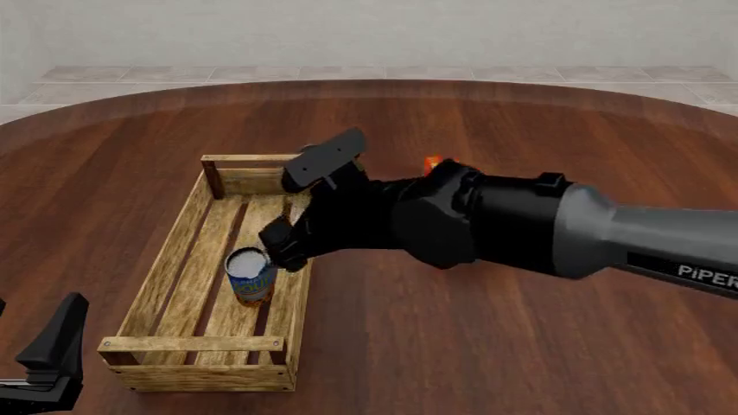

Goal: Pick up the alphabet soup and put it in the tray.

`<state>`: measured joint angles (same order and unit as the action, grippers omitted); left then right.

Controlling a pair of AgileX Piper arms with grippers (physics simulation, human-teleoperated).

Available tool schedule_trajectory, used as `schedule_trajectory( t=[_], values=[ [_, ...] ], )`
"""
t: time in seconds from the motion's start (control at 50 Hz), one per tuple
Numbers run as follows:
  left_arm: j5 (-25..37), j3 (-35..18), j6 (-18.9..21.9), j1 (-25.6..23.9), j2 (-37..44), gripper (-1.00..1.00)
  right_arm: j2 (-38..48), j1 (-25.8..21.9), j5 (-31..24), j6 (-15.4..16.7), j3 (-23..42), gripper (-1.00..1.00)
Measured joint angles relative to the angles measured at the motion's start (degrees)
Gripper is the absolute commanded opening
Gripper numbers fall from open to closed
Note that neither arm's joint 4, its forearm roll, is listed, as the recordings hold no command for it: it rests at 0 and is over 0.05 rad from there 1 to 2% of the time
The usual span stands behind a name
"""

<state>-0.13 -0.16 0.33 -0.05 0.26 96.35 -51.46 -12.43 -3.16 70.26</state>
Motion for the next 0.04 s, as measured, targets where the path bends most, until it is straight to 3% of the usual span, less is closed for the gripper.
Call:
schedule_trajectory(
  t=[0.04],
  values=[
    [0.0,0.0,0.0,0.0,0.0,1.0,-1.21,0.27,0.54,-0.19,-1.35,1.0]
  ],
)
